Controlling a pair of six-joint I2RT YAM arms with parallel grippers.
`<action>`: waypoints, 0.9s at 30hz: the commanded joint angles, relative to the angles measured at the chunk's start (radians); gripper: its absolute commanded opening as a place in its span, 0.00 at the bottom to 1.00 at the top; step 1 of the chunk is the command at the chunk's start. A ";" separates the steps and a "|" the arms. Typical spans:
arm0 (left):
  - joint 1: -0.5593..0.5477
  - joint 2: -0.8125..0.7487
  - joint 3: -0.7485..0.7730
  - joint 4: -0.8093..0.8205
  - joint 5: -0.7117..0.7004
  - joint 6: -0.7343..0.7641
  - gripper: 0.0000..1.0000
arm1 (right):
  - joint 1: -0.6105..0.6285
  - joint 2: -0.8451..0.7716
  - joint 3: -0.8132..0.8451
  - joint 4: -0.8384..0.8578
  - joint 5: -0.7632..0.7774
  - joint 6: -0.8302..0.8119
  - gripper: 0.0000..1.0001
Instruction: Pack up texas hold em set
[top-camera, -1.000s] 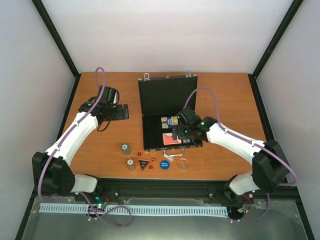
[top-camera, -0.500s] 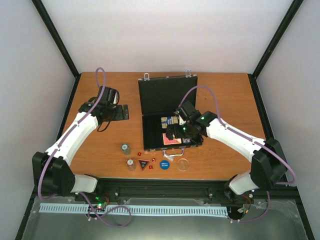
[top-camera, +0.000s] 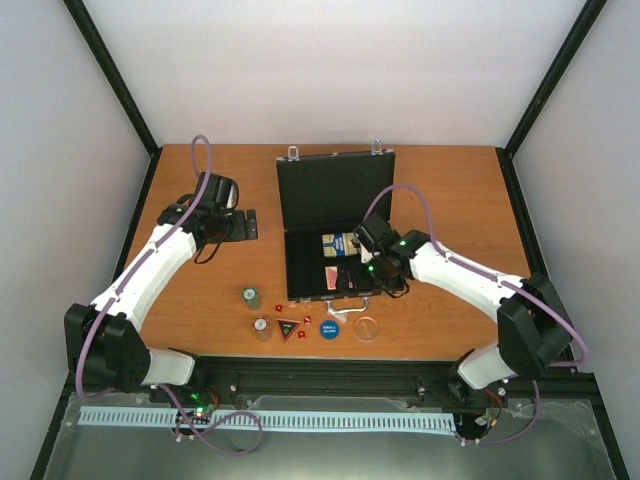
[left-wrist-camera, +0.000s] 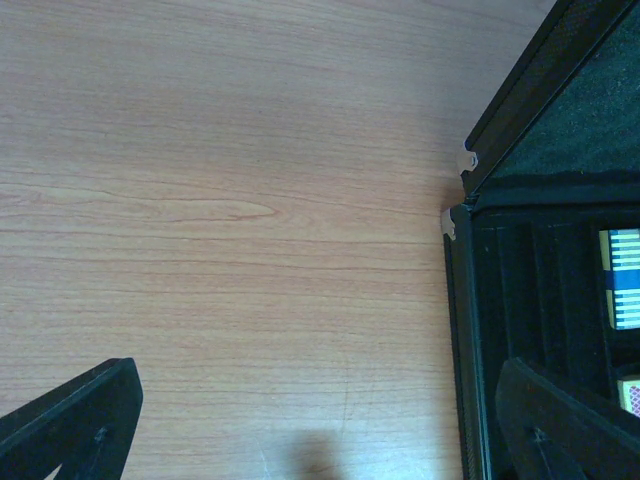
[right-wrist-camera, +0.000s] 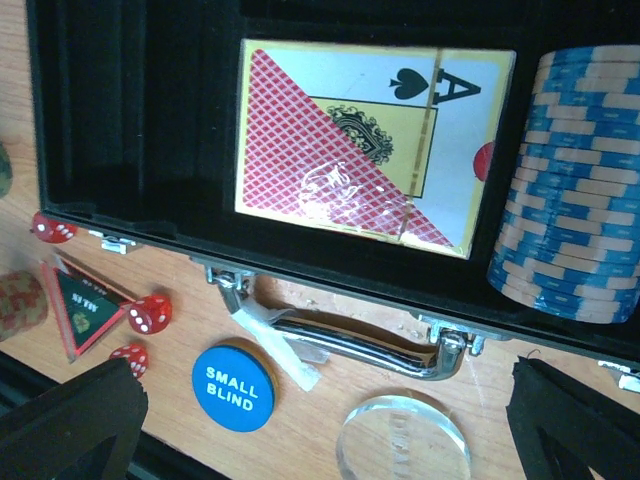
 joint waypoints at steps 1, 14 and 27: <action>0.001 0.002 0.018 0.005 -0.013 0.006 1.00 | -0.006 0.051 -0.009 -0.005 0.022 0.012 1.00; 0.001 0.003 0.009 0.009 -0.018 0.014 1.00 | -0.036 0.141 0.038 0.036 0.088 0.001 1.00; 0.001 -0.003 0.007 0.003 -0.025 0.031 1.00 | -0.058 0.171 0.053 0.110 0.119 -0.008 1.00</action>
